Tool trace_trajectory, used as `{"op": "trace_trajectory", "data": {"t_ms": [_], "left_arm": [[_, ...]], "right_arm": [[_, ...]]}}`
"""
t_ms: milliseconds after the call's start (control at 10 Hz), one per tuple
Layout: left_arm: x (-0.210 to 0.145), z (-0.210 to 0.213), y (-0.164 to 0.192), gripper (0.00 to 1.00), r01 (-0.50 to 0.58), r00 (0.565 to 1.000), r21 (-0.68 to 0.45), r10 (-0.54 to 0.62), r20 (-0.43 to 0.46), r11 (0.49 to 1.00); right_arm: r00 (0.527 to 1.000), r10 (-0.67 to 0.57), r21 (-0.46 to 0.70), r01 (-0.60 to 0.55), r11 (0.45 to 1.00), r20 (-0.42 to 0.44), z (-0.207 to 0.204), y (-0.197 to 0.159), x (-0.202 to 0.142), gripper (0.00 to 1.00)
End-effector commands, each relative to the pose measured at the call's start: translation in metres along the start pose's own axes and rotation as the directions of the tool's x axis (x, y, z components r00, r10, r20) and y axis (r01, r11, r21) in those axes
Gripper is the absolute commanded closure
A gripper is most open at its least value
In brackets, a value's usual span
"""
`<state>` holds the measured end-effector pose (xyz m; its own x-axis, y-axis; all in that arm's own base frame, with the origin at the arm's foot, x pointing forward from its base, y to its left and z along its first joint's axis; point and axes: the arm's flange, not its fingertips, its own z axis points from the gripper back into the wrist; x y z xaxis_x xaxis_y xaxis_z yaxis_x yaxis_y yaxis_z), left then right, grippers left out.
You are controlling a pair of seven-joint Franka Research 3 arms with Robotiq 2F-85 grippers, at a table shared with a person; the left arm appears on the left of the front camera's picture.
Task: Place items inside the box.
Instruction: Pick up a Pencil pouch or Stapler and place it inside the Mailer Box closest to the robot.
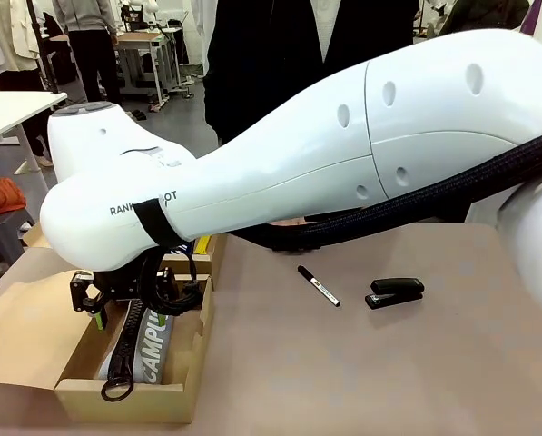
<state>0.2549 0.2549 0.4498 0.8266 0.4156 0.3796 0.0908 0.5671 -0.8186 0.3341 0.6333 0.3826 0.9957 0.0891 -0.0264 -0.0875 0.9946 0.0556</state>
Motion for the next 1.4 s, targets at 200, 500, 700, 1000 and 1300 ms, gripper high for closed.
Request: {"op": "trace_trajectory", "data": {"t_ms": [200, 500, 700, 1000, 1300], "left_arm": [[0.0, 0.0, -0.002, 0.0, 0.017, 1.0, -0.022, -0.017, 0.013, 1.0], [0.0, 0.0, -0.002, 0.0, 0.017, 1.0, -0.022, -0.017, 0.013, 1.0], [0.0, 0.0, -0.002, 0.0, 0.017, 1.0, -0.022, -0.017, 0.013, 1.0], [0.0, 0.0, -0.002, 0.0, 0.017, 1.0, -0.022, -0.017, 0.013, 1.0], [0.0, 0.0, -0.002, 0.0, 0.017, 1.0, -0.022, -0.017, 0.013, 1.0]], "right_arm": [[0.999, 0.022, 0.022, -0.022, 1.0, -0.035, 0.033, -0.027, -0.014, 0.0], [0.98, 0.052, -0.039, -0.06, 0.997, -0.192, 0.121, -0.105, -0.063, 0.0], [0.993, 0.012, -0.033, -0.016, 0.999, -0.12, 0.105, -0.063, -0.037, 0.0], [0.984, 0.067, -0.081, -0.082, 0.993, -0.167, 0.126, -0.08, -0.06, 0.0], [0.975, 0.143, -0.037, -0.151, 0.988, -0.172, 0.13, -0.115, -0.05, 0.0]]}}
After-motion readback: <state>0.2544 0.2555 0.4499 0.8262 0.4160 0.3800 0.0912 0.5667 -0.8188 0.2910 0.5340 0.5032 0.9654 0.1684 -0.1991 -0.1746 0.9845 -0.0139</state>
